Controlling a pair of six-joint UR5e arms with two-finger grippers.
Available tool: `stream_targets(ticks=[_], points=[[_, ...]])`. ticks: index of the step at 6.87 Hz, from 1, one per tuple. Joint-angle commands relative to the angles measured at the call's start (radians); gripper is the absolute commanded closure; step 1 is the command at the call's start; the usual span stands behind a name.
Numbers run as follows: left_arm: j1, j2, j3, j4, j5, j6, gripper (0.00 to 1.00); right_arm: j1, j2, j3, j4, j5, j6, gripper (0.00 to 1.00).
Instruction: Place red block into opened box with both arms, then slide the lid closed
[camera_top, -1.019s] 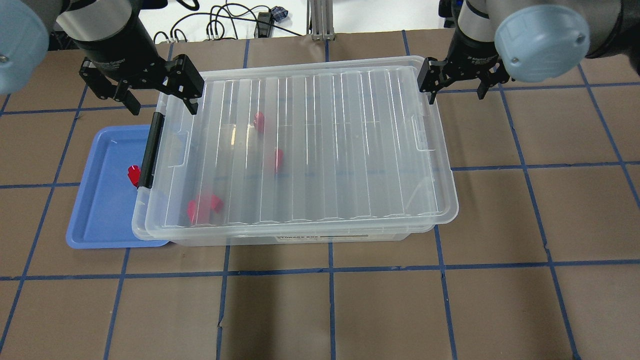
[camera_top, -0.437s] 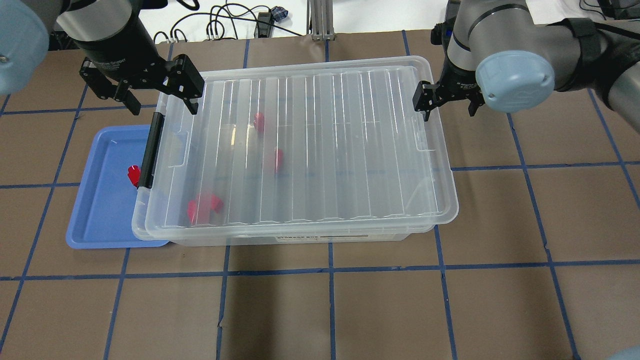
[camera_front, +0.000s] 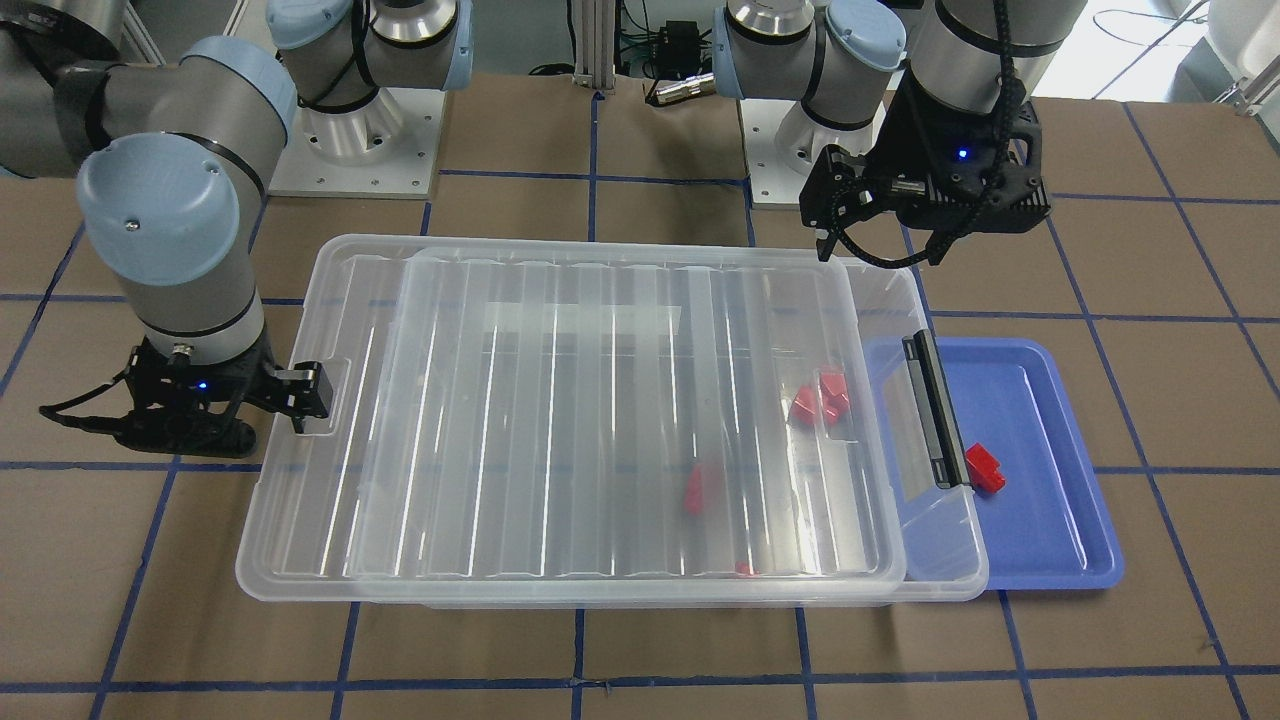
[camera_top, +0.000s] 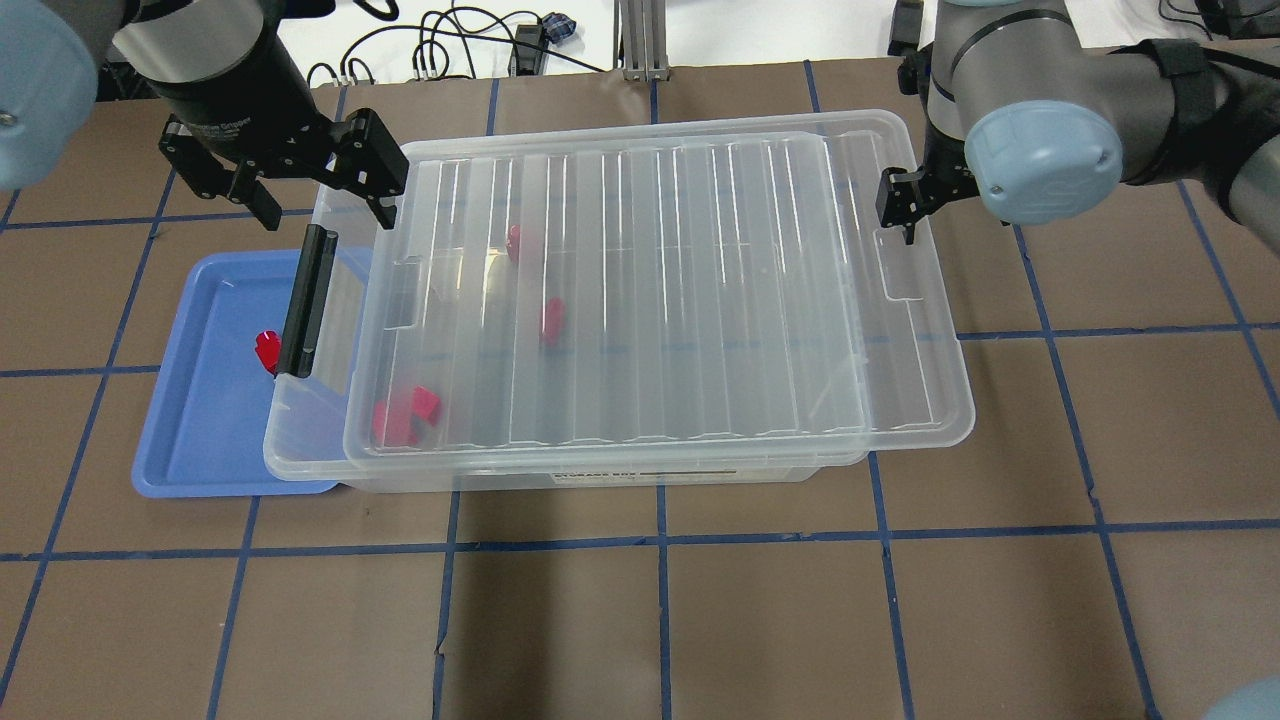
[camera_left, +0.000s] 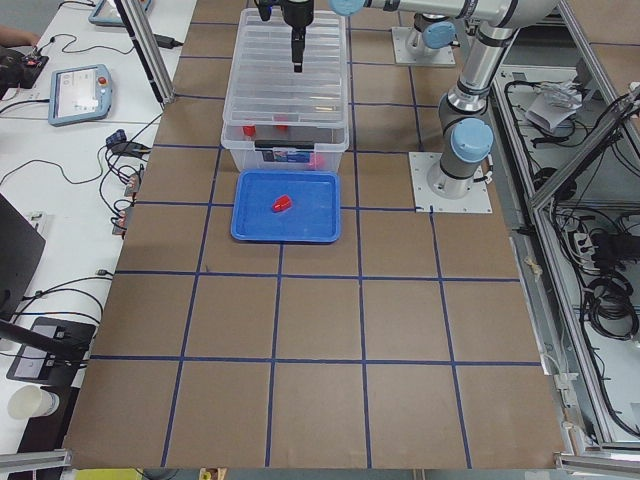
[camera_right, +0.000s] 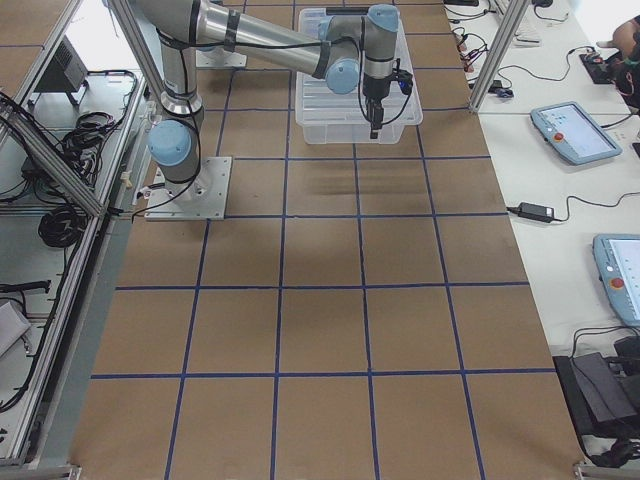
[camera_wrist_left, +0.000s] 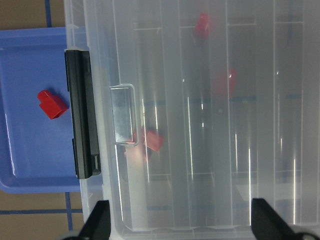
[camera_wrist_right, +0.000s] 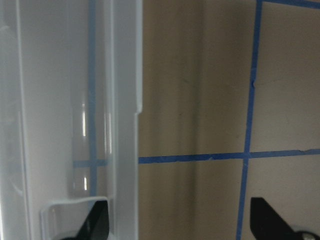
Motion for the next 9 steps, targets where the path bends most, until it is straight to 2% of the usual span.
stream_targets(ticks=[1,3,9], points=[[0.000,0.002,-0.001,-0.001,0.000,0.000,0.00,-0.097,-0.009,-0.001,0.001,-0.025,-0.048,0.00],[0.000,0.005,-0.002,-0.001,0.002,0.000,0.00,-0.160,-0.011,-0.006,0.038,-0.027,-0.048,0.00],[0.028,-0.002,0.016,0.006,0.017,0.046,0.00,-0.185,-0.018,-0.017,0.087,-0.025,-0.045,0.00]])
